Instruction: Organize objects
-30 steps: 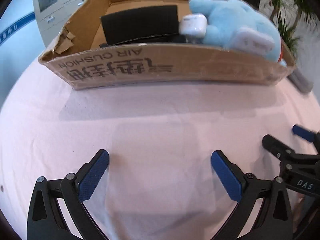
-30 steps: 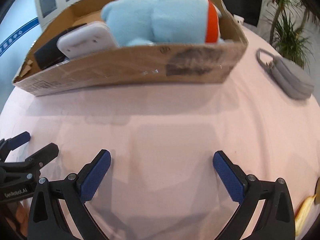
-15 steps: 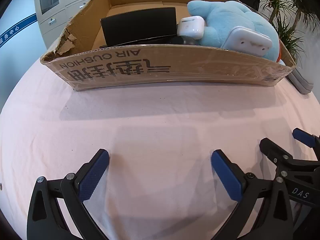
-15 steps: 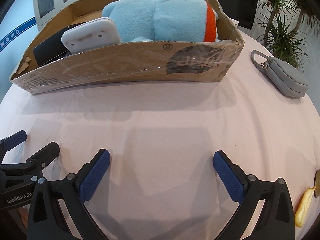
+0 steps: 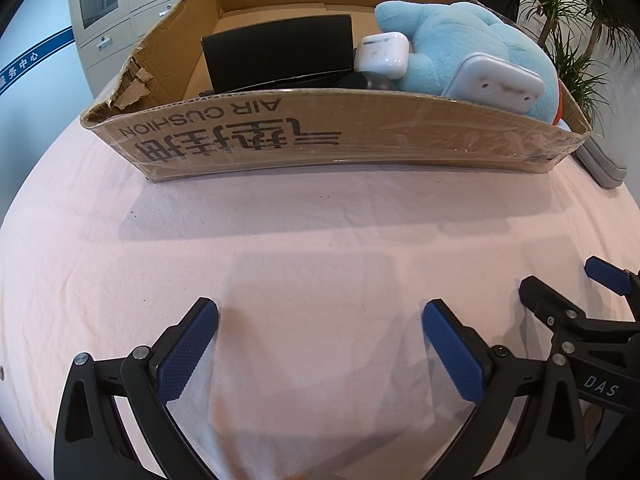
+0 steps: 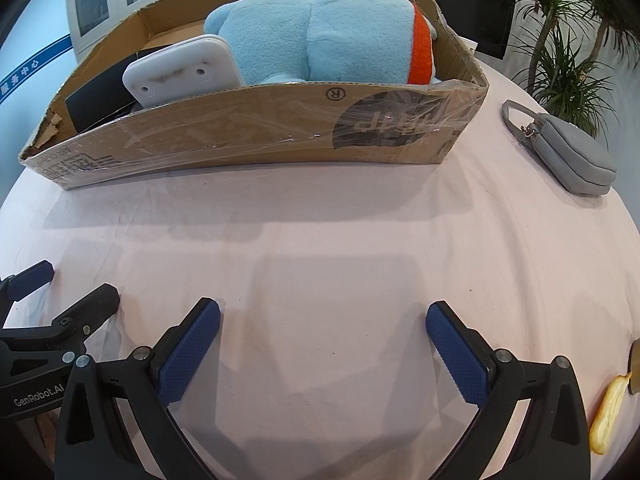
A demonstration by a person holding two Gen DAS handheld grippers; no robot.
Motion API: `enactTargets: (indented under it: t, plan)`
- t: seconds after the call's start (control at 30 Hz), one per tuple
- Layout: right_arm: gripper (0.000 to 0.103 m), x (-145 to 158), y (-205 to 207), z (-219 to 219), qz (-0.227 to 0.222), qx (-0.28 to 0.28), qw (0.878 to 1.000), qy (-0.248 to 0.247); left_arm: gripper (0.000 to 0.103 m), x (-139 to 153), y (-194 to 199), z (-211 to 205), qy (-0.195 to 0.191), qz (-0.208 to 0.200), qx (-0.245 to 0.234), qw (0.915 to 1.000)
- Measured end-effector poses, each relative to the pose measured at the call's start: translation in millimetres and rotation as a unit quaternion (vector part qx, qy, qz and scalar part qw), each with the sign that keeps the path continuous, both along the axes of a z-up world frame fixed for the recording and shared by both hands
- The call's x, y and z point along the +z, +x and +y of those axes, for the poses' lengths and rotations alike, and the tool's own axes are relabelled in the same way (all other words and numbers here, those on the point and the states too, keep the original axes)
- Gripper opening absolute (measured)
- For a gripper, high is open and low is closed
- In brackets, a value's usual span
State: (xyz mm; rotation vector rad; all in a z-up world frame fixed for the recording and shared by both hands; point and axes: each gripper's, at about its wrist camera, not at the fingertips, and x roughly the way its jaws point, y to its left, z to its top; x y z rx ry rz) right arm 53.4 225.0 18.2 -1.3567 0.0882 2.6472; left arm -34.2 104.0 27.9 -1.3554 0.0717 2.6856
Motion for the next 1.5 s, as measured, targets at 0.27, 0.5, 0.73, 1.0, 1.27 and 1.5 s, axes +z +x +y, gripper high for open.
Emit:
enactTargets:
  t: [0.27,0.5,0.73,1.0,1.27,1.5]
  plan:
    - [0.103,-0.5,-1.7,-0.5,0.000,0.000,1.000,0.000,0.102,-0.4,-0.5,0.3,0.000,0.000,0.000,1.0000]
    - [0.103,-0.6,-2.0,-0.8,0.000,0.000,1.000,0.000,0.102,-0.4,-0.7,-0.4,0.000,0.000,0.000,1.0000]
    - [0.103,-0.8,-2.6,-1.0,0.000,0.000,1.000,0.000,0.102,-0.3,1.3,-2.6,0.000,0.000,0.000,1.0000]
    - [0.103,-0.9,-2.9,-1.3,0.000,0.000,1.000,0.000,0.102,-0.4,1.5,-3.4,0.000,0.000,0.000,1.0000]
    - [0.103,-1.1,-3.6,-1.5,0.000,0.000,1.000,0.000,0.102,-0.2,3.1,-4.9,0.000,0.000,0.000,1.0000]
    - [0.103,-1.3,-4.1,-1.6,0.000,0.000,1.000,0.000,0.102,-0.1,3.7,-5.7,0.000,0.000,0.000,1.0000]
